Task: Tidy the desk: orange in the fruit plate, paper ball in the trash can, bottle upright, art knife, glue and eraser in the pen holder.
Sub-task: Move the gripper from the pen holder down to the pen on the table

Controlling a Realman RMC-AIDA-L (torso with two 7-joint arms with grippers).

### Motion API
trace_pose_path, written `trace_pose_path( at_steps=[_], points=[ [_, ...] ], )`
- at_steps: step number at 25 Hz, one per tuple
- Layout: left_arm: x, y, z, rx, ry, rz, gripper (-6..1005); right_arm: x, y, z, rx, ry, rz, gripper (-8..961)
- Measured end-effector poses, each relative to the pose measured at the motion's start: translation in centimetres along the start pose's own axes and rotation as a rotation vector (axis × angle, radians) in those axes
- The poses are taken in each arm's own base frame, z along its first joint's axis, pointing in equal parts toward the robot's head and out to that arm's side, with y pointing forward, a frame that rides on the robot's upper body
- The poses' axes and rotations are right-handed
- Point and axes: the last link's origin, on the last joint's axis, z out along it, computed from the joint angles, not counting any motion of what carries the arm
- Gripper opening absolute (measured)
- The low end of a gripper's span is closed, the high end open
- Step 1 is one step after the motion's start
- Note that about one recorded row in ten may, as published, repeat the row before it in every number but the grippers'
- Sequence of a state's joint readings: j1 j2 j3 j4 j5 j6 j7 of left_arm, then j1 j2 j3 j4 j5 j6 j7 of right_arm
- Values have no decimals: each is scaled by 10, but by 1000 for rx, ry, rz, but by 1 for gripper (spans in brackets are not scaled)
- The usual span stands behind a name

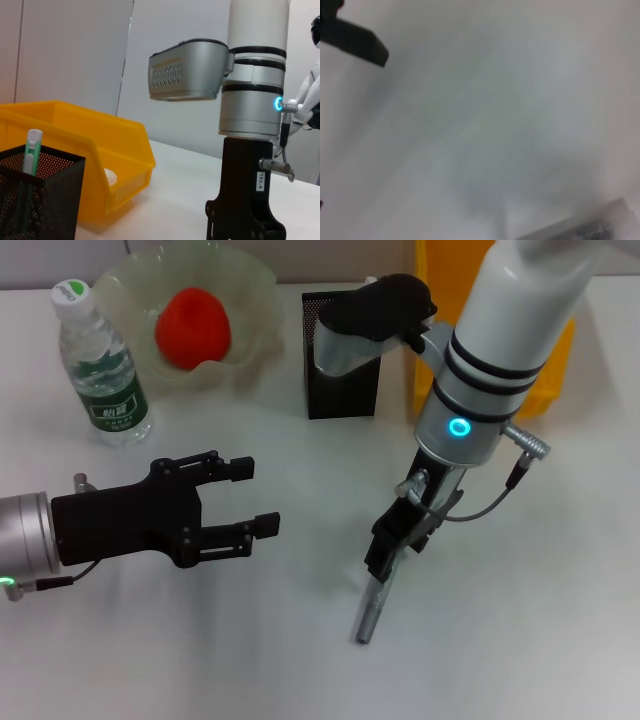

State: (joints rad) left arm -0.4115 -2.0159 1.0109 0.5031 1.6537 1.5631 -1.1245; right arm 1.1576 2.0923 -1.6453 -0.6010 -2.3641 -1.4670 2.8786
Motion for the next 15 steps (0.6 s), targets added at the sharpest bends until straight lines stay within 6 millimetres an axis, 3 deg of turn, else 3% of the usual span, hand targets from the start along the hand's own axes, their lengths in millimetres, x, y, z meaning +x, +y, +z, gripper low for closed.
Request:
trace_pose_path(
  at_steps=[15],
  points=[
    [2, -2, -3, 4, 2, 14, 779, -1, 1, 1, 35, 19, 4, 624]
  ],
)
